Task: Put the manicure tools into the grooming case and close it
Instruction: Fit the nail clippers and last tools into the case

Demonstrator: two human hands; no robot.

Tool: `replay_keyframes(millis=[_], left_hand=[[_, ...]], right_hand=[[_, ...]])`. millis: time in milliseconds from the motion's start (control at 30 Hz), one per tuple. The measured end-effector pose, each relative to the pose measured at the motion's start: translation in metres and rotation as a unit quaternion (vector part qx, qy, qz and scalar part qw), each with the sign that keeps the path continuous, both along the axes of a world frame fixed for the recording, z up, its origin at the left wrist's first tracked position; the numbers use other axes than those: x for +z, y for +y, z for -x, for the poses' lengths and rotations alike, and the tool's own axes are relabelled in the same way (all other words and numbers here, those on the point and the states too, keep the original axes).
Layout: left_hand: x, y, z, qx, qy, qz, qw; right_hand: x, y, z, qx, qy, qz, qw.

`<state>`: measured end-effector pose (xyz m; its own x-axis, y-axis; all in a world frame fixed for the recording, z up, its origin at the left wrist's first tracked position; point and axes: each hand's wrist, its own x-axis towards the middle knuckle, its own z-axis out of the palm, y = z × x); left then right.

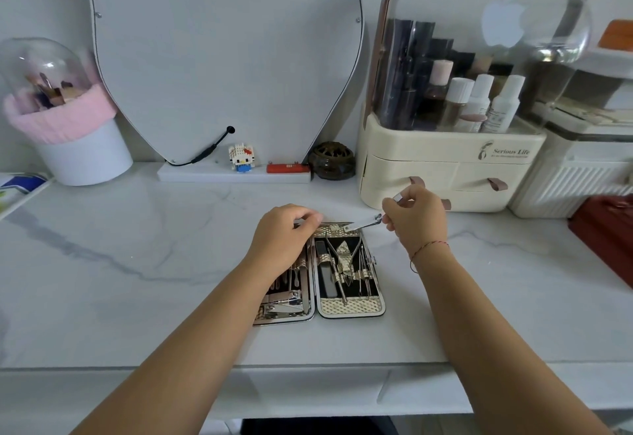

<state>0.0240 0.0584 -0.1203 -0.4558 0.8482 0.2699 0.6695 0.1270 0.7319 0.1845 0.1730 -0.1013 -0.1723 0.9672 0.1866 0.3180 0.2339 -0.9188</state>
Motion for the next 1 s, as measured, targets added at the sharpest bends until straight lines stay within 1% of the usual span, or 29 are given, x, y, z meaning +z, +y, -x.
replay_keyframes(millis=[100, 267, 400, 533, 667, 833, 1000], left_hand=[[-0.001, 0.000, -0.001, 0.001, 0.005, 0.012, 1.000], [-0.004, 0.003, 0.002, -0.006, 0.010, 0.035, 0.999], [-0.004, 0.003, 0.002, -0.007, 0.005, 0.036, 0.999], [-0.004, 0.003, 0.002, -0.004, -0.003, 0.035, 0.999], [-0.004, 0.003, 0.002, -0.003, -0.008, 0.033, 0.999], [-0.005, 0.004, 0.002, -0.004, -0.004, 0.037, 0.999], [-0.006, 0.005, 0.002, -0.004, 0.002, 0.036, 0.999]], right_hand=[[-0.004, 0.000, 0.005, 0.014, -0.007, 0.008, 1.000], [-0.008, 0.003, 0.008, 0.038, 0.025, 0.049, 0.998], [-0.008, 0.008, 0.005, 0.051, 0.014, 0.069, 0.996], [-0.005, 0.012, 0.002, 0.078, 0.010, 0.063, 0.995], [-0.004, 0.015, 0.000, 0.107, 0.026, 0.082, 0.991], [-0.006, 0.010, 0.009, 0.130, 0.020, 0.089, 0.987], [-0.011, 0.007, 0.017, 0.155, 0.000, 0.055, 0.986]])
